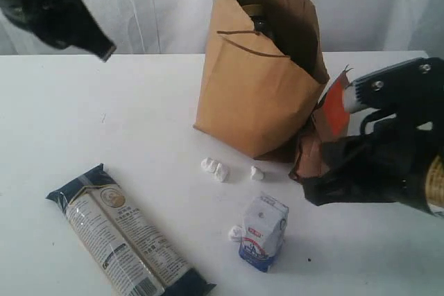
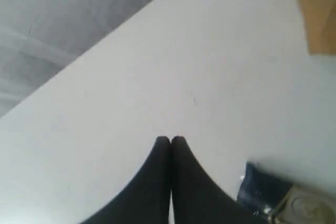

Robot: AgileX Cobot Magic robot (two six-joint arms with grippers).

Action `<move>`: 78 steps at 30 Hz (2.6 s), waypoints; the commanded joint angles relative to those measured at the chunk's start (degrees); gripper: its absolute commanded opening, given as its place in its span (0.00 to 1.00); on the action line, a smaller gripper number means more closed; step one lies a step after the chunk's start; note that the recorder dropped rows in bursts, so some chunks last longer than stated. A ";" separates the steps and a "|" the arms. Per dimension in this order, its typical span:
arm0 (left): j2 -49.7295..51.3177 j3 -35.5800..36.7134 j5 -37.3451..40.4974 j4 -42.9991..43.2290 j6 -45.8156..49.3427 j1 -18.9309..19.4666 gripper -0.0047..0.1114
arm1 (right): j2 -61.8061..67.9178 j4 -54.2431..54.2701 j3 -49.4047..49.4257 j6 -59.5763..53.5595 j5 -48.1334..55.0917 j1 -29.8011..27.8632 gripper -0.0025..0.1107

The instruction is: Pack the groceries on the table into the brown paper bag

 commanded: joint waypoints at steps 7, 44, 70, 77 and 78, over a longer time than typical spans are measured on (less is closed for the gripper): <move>-11.32 23.73 -5.07 11.64 -24.49 -0.05 0.04 | 11.85 -2.29 0.10 0.44 0.09 -0.25 0.95; -15.60 29.30 -10.62 10.80 -26.28 -0.05 0.04 | 35.39 -43.44 -7.34 59.25 23.02 -0.25 0.95; -15.60 29.30 -10.51 7.78 -25.71 -0.05 0.04 | 44.89 -32.86 -12.79 58.22 27.04 -0.25 0.42; -15.60 29.30 -10.16 7.78 -25.55 -0.05 0.04 | 44.70 -29.23 -8.73 53.63 29.60 -0.25 0.30; -15.60 29.30 -10.01 7.78 -25.24 -0.05 0.04 | 44.70 -29.12 -7.97 53.74 29.49 -0.25 0.28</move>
